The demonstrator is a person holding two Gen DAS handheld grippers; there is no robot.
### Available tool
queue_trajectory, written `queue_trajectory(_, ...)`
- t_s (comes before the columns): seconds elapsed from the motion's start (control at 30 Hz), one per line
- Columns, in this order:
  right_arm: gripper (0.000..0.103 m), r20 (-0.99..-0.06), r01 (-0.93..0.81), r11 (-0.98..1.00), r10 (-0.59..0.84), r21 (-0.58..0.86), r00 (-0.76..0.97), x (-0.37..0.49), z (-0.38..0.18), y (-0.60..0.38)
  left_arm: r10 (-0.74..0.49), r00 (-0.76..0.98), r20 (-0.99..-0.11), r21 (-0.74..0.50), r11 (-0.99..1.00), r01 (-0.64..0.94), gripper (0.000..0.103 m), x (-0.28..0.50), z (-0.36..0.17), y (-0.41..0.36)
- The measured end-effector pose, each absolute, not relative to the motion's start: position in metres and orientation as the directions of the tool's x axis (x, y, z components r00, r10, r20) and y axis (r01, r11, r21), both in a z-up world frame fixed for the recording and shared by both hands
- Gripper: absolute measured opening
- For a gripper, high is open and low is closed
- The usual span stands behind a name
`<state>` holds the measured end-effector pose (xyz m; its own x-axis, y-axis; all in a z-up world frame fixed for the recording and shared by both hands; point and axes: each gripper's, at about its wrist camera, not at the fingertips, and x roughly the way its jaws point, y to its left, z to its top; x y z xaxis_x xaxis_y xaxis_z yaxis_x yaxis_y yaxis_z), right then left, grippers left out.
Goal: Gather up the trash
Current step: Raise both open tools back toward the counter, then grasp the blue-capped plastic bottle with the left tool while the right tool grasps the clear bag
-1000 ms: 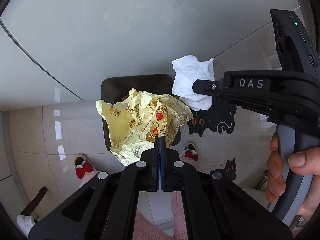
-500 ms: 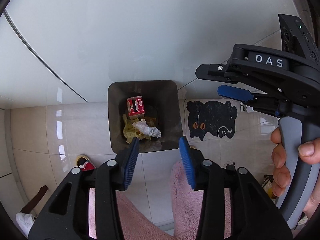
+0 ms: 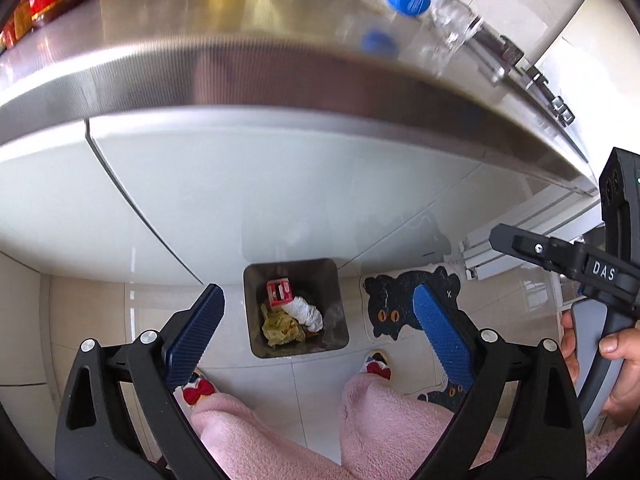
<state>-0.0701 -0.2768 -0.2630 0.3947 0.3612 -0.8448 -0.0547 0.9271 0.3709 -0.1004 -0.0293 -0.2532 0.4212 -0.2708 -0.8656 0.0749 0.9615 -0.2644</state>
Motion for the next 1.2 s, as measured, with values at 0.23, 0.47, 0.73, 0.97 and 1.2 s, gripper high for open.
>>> queue_trajectory(0.23,0.1,-0.736,-0.199,0.929,0.368,0.311,0.569,-0.061,-0.179,-0.274,-0.279,0.507,-0.816,-0.266,0.959,0.099,0.083,-0.071,-0.188,-0.028)
queue_trajectory(0.47,0.1,-0.705,-0.252,0.937,0.35,0.244,0.617,-0.03,-0.155,-0.27,-0.297,0.543,-0.785,-0.3,0.95,0.086,0.072,-0.041,-0.154,-0.026)
queue_trajectory(0.73,0.072,-0.721,-0.342,0.93,0.33,0.136,0.61,-0.007,-0.166,-0.255,-0.317,0.549,-0.773,-0.318,0.943,0.098,0.064,0.006,-0.13,-0.028)
queue_trajectory(0.97,0.047,-0.732,-0.38,0.912,0.363,0.153,0.576,0.018,-0.178,-0.244,-0.341,0.508,-0.791,-0.323,0.938,0.127,0.051,0.042,-0.139,-0.045)
queue_trajectory(1.2,0.033,-0.733,-0.434,0.891,0.385,0.135,0.561,0.037,-0.183,-0.23,-0.36,0.449,-0.817,-0.358,0.929,0.094,0.048,0.061,-0.159,-0.051)
